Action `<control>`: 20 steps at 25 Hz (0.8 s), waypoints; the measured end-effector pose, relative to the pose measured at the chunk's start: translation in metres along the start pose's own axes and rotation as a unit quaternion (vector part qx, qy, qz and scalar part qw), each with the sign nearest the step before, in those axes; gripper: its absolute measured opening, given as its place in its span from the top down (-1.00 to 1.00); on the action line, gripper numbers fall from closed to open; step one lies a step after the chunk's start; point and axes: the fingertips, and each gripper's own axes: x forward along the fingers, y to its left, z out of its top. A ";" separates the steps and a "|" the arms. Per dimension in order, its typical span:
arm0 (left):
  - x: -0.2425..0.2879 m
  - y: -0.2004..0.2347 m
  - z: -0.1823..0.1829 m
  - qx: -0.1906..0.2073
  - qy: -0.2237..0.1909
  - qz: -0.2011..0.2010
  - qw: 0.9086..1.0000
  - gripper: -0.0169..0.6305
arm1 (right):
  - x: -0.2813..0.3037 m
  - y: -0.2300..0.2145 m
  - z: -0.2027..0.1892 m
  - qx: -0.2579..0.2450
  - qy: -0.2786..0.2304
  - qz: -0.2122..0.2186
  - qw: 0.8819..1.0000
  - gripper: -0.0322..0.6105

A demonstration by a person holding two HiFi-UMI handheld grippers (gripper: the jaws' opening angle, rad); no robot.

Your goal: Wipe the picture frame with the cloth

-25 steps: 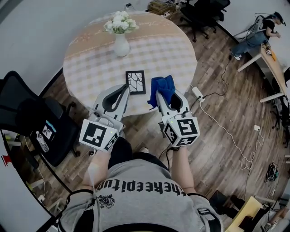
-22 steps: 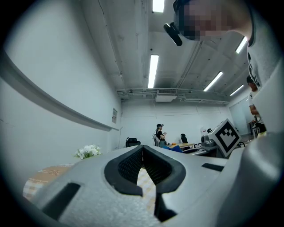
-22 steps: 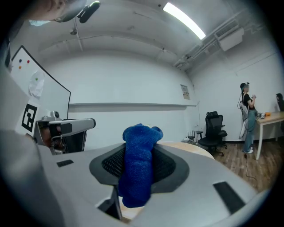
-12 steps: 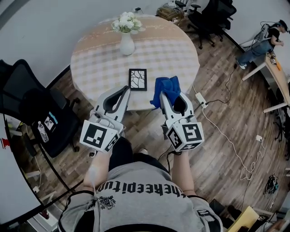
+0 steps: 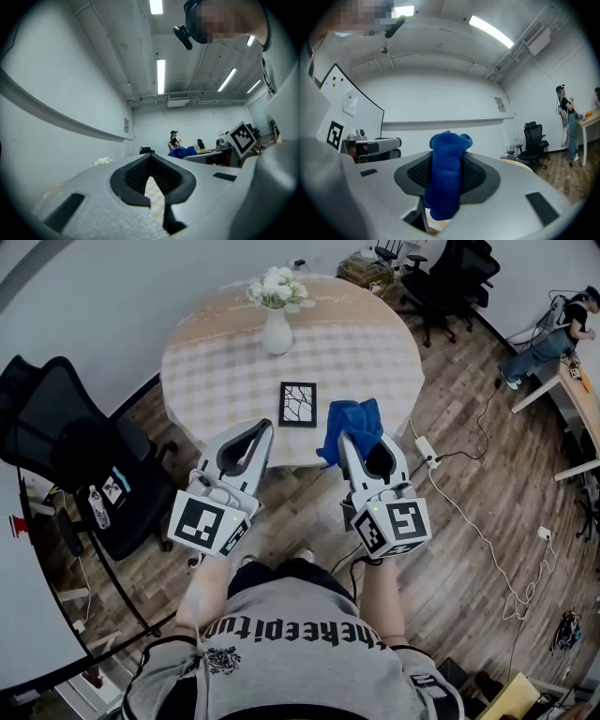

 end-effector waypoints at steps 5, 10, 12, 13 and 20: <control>-0.015 0.013 0.004 -0.001 0.002 -0.007 1.000 0.90 | 0.002 0.018 0.005 -0.003 -0.004 -0.008 1.000 0.43; -0.042 0.031 0.004 -0.006 0.002 -0.010 1.000 0.90 | 0.003 0.044 0.002 -0.009 -0.006 -0.020 1.000 0.43; -0.051 0.036 0.006 -0.007 0.000 -0.013 1.000 0.90 | 0.002 0.054 0.002 -0.012 -0.007 -0.025 1.000 0.43; -0.056 0.039 0.006 -0.008 -0.001 -0.014 1.000 0.90 | 0.002 0.059 0.002 -0.013 -0.008 -0.028 0.999 0.43; -0.091 0.045 0.013 -0.012 -0.009 -0.030 0.999 0.90 | -0.017 0.093 0.001 -0.018 -0.015 -0.051 0.998 0.43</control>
